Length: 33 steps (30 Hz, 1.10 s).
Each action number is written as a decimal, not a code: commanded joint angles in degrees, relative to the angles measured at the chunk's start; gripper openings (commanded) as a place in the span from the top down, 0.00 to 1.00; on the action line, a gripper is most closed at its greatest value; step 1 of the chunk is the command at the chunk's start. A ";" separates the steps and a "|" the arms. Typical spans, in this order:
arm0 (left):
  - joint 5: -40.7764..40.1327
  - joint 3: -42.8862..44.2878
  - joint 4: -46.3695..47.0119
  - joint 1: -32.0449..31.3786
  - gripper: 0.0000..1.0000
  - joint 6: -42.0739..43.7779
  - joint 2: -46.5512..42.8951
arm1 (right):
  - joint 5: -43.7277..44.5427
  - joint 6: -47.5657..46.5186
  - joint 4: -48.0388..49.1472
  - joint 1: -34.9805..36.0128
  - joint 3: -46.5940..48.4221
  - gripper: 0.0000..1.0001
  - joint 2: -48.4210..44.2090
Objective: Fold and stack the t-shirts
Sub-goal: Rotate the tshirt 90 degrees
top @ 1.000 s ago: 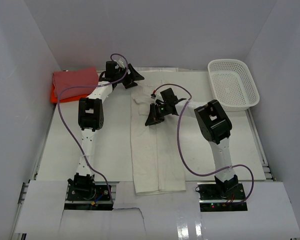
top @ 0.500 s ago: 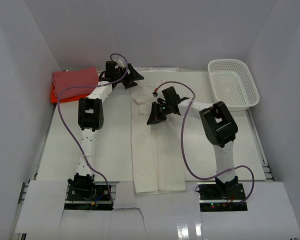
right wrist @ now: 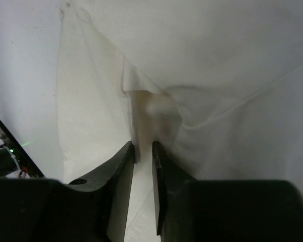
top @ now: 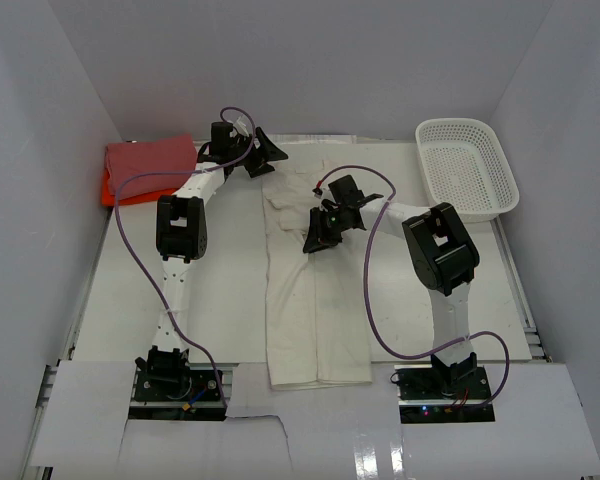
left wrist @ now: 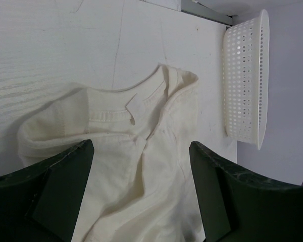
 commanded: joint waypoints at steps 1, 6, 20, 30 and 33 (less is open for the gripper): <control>0.09 2.19 -0.15 0.14 0.13 0.43 -0.16 | 0.98 -2.15 -1.59 -0.27 -0.43 0.70 -2.23; 0.18 2.19 -0.15 0.14 0.13 0.52 -0.24 | 0.72 -2.15 -1.07 -0.27 -0.60 0.59 -3.81; 0.09 2.80 -0.50 0.23 0.13 0.52 0.19 | -2.10 0.57 6.84 0.88 -22.54 0.59 -18.39; -0.09 2.62 -0.68 0.14 0.13 0.60 0.28 | -2.89 4.35 10.88 5.62 -32.33 0.59 -27.54; -0.18 2.62 -0.76 0.23 0.13 0.60 0.28 | -2.98 5.14 11.76 6.85 -32.95 0.59 -27.11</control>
